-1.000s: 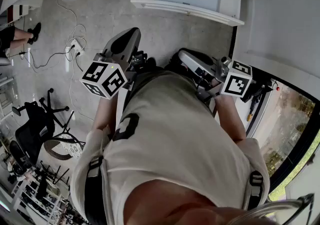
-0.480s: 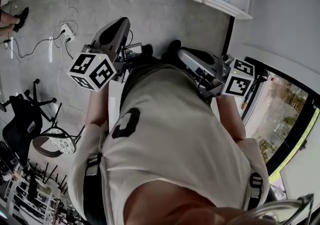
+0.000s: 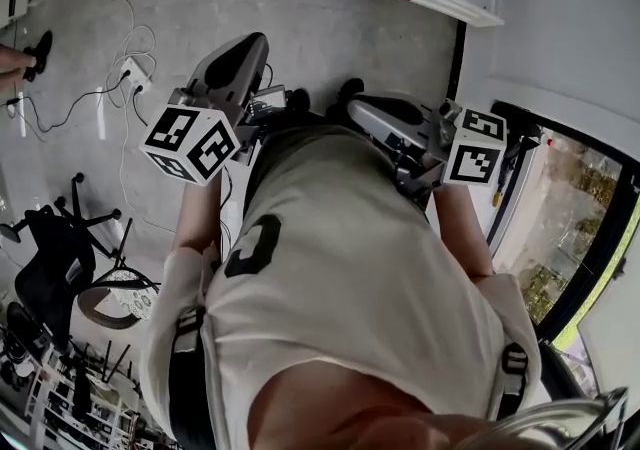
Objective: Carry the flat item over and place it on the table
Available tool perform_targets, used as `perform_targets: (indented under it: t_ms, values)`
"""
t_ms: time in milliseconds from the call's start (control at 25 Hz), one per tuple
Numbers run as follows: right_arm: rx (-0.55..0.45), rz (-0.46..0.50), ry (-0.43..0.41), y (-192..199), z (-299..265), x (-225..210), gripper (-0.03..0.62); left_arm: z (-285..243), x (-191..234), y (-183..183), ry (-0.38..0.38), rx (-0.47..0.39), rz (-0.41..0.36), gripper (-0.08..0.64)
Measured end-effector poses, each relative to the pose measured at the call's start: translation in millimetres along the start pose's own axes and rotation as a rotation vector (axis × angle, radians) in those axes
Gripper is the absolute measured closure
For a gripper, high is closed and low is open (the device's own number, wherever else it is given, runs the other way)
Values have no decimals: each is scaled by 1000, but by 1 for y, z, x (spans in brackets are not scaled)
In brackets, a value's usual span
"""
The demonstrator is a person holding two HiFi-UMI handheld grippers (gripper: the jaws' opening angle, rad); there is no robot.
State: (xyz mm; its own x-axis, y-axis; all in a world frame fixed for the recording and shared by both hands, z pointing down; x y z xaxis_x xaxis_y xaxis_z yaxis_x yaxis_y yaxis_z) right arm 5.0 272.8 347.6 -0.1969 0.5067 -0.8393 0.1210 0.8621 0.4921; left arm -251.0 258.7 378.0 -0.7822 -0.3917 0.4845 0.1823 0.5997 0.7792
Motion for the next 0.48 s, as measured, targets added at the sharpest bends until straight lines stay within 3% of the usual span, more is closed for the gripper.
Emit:
perform_targets:
  t_ms: [160,280,360,480]
  values:
    - [15,38,-27,-6,3,-4,581,-15,-16,-6,17,7,-48,540]
    - [63,146,-31,-17,8,-1,576,-30,-40,-14,56,2,-92,540]
    - [84,256,-10,-26,12,4,476,-42,-57,-22,76,-2,-123,540]
    - [105,408,62,-38,19,7,447,-61,-79,-33,75,-6,-162,540]
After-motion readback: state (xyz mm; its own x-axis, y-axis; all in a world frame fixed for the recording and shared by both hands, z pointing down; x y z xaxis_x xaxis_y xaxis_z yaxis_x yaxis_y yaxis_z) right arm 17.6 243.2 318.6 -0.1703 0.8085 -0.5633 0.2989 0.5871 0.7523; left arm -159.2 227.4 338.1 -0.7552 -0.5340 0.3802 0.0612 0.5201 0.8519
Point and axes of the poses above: the fingertips, and each gripper's own axes: z backward along the fingers, x to its left, y out of its underside, the point moved 9 cm from there along z, backward along the fingers, and after that the axes turned 10 degrees about x, right-handed, at the moved point
